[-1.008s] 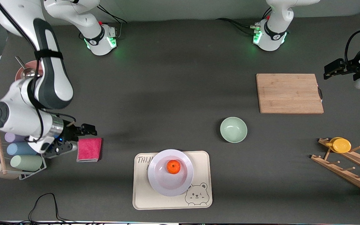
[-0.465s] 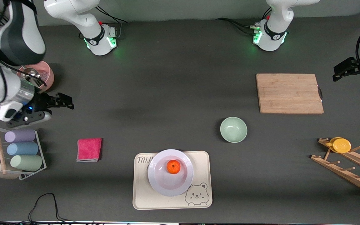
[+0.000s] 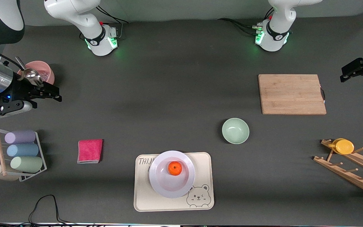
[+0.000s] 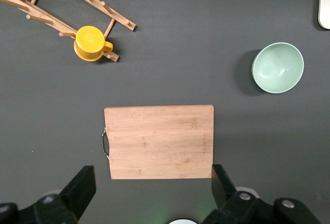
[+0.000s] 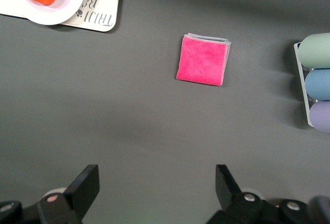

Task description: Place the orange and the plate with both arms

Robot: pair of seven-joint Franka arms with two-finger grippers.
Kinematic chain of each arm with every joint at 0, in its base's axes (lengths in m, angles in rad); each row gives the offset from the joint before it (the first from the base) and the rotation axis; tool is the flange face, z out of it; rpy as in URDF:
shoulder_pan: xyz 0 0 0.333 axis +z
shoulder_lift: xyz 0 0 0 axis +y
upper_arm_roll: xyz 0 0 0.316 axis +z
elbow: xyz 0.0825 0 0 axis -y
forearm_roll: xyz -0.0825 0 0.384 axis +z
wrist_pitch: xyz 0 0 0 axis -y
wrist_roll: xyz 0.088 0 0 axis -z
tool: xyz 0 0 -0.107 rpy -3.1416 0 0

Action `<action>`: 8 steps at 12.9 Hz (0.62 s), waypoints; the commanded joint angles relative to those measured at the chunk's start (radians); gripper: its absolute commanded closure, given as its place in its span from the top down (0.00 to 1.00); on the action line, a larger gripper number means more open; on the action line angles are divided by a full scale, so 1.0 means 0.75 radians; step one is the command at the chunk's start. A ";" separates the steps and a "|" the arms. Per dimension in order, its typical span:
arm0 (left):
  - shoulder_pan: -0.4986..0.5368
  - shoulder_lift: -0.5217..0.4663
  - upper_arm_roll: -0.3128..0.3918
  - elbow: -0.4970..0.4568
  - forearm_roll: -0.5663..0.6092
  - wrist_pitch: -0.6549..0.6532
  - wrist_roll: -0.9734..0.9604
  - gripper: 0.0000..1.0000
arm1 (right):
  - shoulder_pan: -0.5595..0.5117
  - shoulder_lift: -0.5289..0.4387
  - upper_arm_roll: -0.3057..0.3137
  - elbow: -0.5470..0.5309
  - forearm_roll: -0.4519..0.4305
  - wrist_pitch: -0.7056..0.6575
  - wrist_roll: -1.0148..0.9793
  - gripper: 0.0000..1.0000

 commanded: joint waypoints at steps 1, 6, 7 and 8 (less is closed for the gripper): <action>0.001 -0.007 -0.005 -0.006 0.011 0.015 -0.015 1.00 | -0.012 0.009 0.007 0.055 -0.045 -0.058 0.039 1.00; 0.001 -0.007 -0.007 -0.006 0.001 0.011 -0.015 1.00 | -0.315 0.001 0.350 0.075 -0.043 -0.128 0.153 1.00; 0.001 -0.007 -0.007 -0.006 0.001 0.011 -0.015 1.00 | -0.368 -0.007 0.425 0.069 -0.043 -0.132 0.172 1.00; 0.001 -0.007 -0.007 -0.006 -0.002 0.013 -0.013 1.00 | -0.411 -0.009 0.477 0.067 -0.043 -0.132 0.174 1.00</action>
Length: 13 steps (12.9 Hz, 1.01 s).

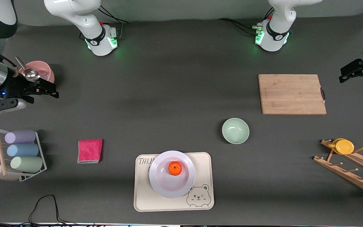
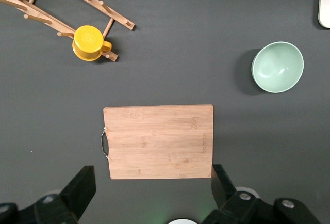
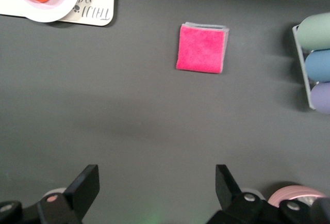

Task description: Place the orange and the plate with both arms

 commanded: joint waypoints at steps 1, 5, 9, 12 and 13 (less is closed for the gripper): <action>0.001 -0.011 -0.003 -0.006 -0.002 0.015 -0.011 1.00 | -0.100 -0.009 0.123 0.016 -0.032 -0.031 0.061 1.00; 0.011 -0.009 -0.003 -0.006 -0.004 0.023 -0.009 1.00 | -0.123 -0.009 0.123 0.010 -0.030 -0.031 0.049 1.00; 0.013 -0.009 -0.003 -0.006 0.006 0.021 -0.007 1.00 | -0.135 -0.005 0.121 0.006 -0.030 -0.025 0.047 1.00; 0.013 -0.009 -0.003 -0.006 0.008 0.019 -0.009 1.00 | -0.135 -0.005 0.121 0.006 -0.030 -0.023 0.049 1.00; 0.013 -0.007 -0.003 -0.006 0.008 0.019 -0.009 1.00 | -0.135 -0.002 0.121 0.008 -0.030 -0.023 0.049 1.00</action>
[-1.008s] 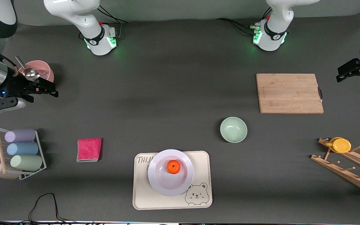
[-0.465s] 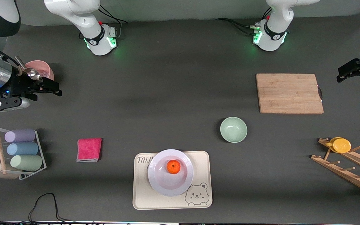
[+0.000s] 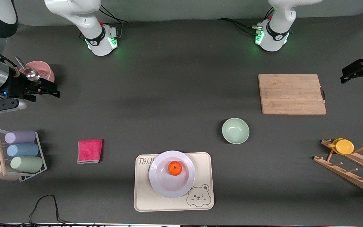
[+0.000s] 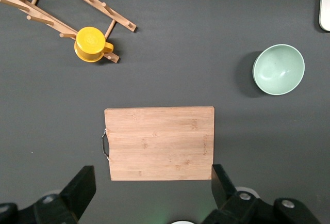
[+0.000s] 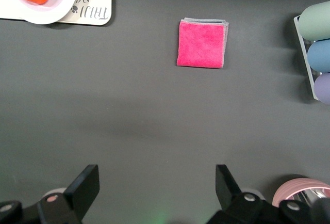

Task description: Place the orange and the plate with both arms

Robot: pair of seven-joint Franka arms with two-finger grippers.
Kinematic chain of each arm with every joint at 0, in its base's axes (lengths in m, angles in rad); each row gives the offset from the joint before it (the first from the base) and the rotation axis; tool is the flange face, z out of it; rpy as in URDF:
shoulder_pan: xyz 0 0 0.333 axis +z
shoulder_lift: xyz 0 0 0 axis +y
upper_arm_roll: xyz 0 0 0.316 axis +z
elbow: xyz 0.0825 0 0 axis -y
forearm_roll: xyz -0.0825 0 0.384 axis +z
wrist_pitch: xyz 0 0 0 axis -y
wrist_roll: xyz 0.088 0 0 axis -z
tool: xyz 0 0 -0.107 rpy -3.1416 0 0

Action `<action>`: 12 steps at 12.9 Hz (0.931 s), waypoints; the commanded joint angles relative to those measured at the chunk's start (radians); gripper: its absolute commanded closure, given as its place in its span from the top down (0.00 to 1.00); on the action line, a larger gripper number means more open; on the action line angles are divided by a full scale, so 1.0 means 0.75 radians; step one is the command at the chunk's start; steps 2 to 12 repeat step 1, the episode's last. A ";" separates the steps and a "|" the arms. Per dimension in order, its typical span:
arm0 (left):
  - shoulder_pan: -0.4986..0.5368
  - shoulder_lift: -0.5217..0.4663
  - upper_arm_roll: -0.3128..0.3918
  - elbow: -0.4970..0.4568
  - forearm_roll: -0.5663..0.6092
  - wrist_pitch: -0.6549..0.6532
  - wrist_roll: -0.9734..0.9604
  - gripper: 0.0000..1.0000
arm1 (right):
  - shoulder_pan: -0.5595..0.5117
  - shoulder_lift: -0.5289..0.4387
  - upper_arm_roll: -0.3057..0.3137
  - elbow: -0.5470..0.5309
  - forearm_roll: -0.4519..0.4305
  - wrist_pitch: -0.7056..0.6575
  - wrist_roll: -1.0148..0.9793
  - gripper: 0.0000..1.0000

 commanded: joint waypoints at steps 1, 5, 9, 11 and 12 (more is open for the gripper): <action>0.005 -0.007 -0.004 -0.006 0.009 0.007 -0.007 1.00 | -0.014 0.004 0.018 0.012 -0.029 -0.015 0.017 1.00; 0.005 -0.007 -0.004 -0.006 0.009 0.007 -0.007 1.00 | -0.014 0.004 0.018 0.012 -0.029 -0.015 0.017 1.00; 0.005 -0.007 -0.004 -0.006 0.009 0.007 -0.007 1.00 | -0.014 0.004 0.018 0.012 -0.029 -0.015 0.017 1.00; 0.005 -0.007 -0.004 -0.006 0.009 0.007 -0.007 1.00 | -0.014 0.004 0.018 0.012 -0.029 -0.015 0.017 1.00; 0.005 -0.007 -0.004 -0.006 0.009 0.007 -0.007 1.00 | -0.014 0.004 0.018 0.012 -0.029 -0.015 0.017 1.00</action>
